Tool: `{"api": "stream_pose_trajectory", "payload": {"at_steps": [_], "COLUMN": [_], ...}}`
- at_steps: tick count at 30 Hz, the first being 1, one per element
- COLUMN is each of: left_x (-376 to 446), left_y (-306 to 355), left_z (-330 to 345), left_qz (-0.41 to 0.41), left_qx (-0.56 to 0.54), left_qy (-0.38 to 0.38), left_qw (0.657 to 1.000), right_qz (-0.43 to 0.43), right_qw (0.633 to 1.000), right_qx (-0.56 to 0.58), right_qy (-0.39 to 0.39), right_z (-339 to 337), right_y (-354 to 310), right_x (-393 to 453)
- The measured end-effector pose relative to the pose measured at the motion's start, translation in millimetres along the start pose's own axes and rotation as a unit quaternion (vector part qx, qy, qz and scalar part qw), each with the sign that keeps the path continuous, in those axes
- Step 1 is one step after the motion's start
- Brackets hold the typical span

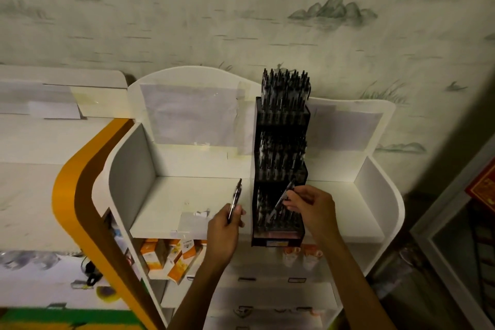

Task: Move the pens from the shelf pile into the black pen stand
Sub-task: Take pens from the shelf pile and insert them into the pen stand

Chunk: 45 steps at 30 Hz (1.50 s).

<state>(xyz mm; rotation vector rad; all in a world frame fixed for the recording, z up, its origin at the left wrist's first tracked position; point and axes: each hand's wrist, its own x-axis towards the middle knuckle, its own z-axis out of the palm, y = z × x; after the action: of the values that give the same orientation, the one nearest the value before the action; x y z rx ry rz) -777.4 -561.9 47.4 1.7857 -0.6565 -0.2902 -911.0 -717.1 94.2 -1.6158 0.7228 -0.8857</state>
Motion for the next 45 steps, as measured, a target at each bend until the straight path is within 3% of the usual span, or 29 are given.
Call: {"api": "stream_pose_trajectory", "payload": {"at_steps": [3,7,13,21,29,36,45], "left_x": [0,-1,-4,-3,-10,-15,-12], "left_y": [-1,-3,1,7,15,26,30], "left_z": [-2,-3,-6,-2,-1,1,9], "left_qz": [-0.022,-0.023,0.03,0.008,0.023,0.013,0.038], "left_qx": [-0.025,-0.036,-0.042,-0.052,-0.058,-0.113,-0.116], "left_qy": [-0.012,-0.005,-0.01,-0.017,-0.056,-0.076,-0.124], "left_qw": [0.999,0.999,0.999,0.998,0.997,0.991,0.985], "right_qz": [-0.076,-0.125,-0.127,-0.133,-0.08,-0.071,0.024], "right_qw": [0.989,0.971,0.969,0.957,0.953,0.973,0.998], "right_qx": [-0.126,-0.196,-0.21,-0.257,-0.292,-0.221,0.01], "right_qy": [0.025,0.05,0.04,0.017,-0.022,0.007,-0.064], "right_z": [-3,1,9,18,21,9,18], "right_y": [10,17,33,40,56,31,-15], "right_x": [-1,-1,-1,-3,-12,-8,-8]}}
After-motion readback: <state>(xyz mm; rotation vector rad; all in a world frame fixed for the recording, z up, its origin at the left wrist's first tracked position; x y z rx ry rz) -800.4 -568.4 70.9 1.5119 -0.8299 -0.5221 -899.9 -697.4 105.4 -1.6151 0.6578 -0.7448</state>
